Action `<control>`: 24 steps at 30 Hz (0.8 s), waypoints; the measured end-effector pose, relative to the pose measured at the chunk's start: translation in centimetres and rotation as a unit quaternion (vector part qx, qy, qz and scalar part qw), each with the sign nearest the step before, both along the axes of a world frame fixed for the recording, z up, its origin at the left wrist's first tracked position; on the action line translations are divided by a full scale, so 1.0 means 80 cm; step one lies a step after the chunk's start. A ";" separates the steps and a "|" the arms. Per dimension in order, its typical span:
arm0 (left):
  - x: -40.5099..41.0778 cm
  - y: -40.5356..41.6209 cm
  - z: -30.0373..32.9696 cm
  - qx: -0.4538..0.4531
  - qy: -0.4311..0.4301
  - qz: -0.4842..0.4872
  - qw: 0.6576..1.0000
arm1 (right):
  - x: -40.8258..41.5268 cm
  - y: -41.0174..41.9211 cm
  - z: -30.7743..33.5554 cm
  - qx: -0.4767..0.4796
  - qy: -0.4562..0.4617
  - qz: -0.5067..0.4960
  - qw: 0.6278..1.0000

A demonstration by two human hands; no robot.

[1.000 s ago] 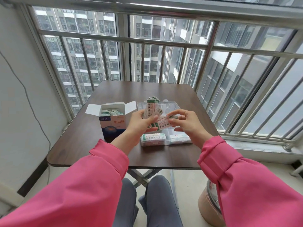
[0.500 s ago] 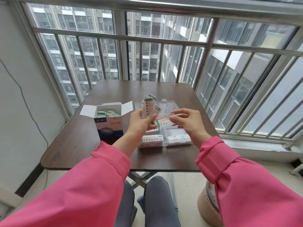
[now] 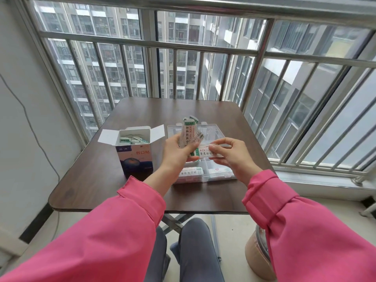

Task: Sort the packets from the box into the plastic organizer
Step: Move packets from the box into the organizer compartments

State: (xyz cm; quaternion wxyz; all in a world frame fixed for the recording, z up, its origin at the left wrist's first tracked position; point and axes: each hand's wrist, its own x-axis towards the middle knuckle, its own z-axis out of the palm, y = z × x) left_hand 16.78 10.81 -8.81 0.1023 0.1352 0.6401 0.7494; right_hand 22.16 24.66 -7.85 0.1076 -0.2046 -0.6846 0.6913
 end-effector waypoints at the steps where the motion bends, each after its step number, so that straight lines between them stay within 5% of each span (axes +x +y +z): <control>1: 0.001 0.000 0.000 0.000 0.005 -0.003 1.000 | 0.001 -0.001 0.000 0.004 -0.007 0.003 1.000; 19: -0.020 -0.005 -0.015 -0.046 0.058 0.100 0.992 | -0.002 0.047 -0.011 0.126 -0.013 -0.104 0.986; 24: -0.025 -0.003 -0.018 -0.053 0.054 0.103 0.992 | -0.018 0.059 -0.015 0.264 -0.064 -0.064 0.960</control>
